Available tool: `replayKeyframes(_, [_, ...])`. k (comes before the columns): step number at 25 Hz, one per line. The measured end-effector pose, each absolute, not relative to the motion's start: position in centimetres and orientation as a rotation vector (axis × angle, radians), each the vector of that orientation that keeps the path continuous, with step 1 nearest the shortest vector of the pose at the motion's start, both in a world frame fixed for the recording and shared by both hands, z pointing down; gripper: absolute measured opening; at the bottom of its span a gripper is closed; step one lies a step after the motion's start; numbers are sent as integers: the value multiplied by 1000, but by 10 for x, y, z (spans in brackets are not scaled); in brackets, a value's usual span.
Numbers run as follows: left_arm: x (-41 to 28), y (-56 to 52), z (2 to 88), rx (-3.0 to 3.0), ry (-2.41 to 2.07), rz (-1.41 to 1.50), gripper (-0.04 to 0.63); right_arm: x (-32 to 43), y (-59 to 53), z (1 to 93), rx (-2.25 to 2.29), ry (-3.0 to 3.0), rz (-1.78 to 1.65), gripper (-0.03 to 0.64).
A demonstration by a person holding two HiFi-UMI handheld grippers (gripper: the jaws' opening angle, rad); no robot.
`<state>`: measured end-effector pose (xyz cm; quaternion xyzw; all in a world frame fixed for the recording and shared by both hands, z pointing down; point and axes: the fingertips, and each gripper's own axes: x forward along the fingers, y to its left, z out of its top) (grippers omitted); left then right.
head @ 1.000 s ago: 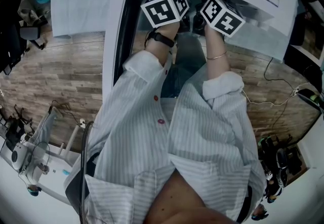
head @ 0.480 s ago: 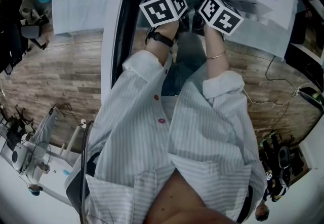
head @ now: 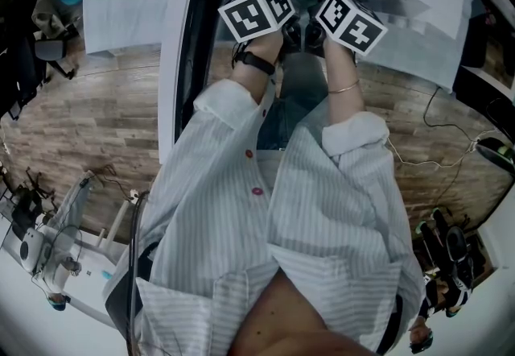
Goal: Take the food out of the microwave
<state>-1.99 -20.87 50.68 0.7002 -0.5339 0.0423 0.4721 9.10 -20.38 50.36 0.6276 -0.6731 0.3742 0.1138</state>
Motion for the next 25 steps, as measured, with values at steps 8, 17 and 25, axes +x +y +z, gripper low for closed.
replayKeyframes(8, [-18, -203, 509, 1665, -1256, 55, 115, 96, -193, 509, 1866, -1964, 1233, 132])
replayKeyframes(17, [-9, -199, 510, 1628, -1172, -14, 78, 96, -186, 515, 1867, -1992, 1457, 131])
replayKeyframes(25, [-4, -198, 513, 1578, -1087, -85, 63, 92, -186, 517, 1855, -2045, 1647, 98])
